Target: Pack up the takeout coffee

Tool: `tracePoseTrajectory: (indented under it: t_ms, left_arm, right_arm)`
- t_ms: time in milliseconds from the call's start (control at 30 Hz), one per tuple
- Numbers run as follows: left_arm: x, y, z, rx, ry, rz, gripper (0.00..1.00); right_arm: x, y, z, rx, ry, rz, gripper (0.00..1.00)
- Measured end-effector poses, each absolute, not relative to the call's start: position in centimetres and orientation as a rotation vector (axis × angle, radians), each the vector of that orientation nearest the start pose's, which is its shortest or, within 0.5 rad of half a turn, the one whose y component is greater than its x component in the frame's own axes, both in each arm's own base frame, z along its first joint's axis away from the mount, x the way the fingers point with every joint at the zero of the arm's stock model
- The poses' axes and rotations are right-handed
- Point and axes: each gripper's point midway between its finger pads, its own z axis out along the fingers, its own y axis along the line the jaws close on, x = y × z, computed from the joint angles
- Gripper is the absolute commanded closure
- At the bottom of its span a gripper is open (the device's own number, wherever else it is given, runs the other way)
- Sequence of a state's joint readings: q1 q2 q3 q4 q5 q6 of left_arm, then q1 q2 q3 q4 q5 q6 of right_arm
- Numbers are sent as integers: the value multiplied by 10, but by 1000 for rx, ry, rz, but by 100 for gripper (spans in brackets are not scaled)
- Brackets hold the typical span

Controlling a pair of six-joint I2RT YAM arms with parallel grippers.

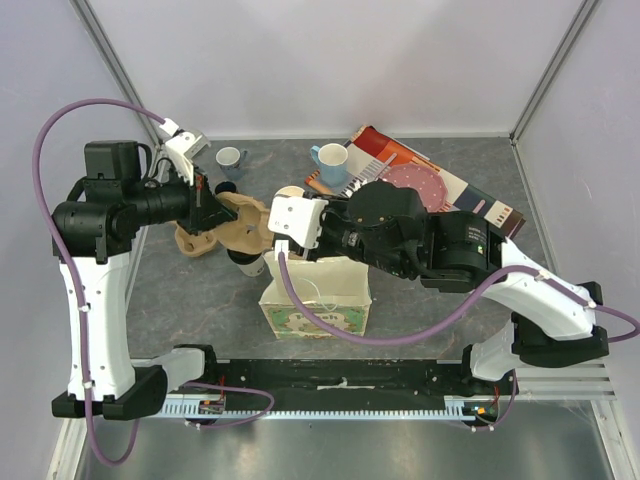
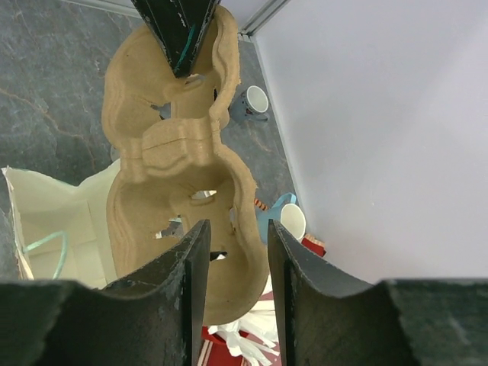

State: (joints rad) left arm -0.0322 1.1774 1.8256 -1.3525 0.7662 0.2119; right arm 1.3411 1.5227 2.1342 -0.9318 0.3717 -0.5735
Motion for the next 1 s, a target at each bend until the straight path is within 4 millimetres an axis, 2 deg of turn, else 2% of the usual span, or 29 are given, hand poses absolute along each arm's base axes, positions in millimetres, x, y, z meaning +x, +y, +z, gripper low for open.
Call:
tracePoseTrajectory:
  t_ms: [300, 433, 467, 533, 567, 633, 767, 900, 1000]
  left_arm:
    - [202, -127, 389, 685, 2032, -781, 98]
    - [202, -126, 389, 702, 2026, -775, 98]
    - [202, -127, 389, 706, 2024, -774, 98]
    - [201, -127, 389, 713, 2020, -773, 98]
    - [201, -127, 389, 715, 2018, -774, 98]
    - [202, -127, 389, 720, 2016, -771, 98]
    - [202, -127, 388, 726, 2016, -774, 98]
    - [203, -128, 388, 728, 2017, -778, 98]
    - [203, -128, 388, 729, 2017, -776, 98]
  right_arm:
    - [176, 359, 445, -1428, 1279, 106, 67]
    - [178, 358, 443, -1440, 1275, 86, 84]
    - [178, 358, 443, -1439, 1275, 84, 85]
    - [178, 358, 442, -1443, 1274, 80, 84]
    - [178, 358, 441, -1446, 1275, 78, 80]
    - [179, 358, 438, -1453, 1278, 67, 62]
    - [184, 356, 430, -1463, 1290, 16, 57]
    - [188, 356, 427, -1462, 1298, -22, 61]
    - [192, 358, 424, -1460, 1304, -47, 76]
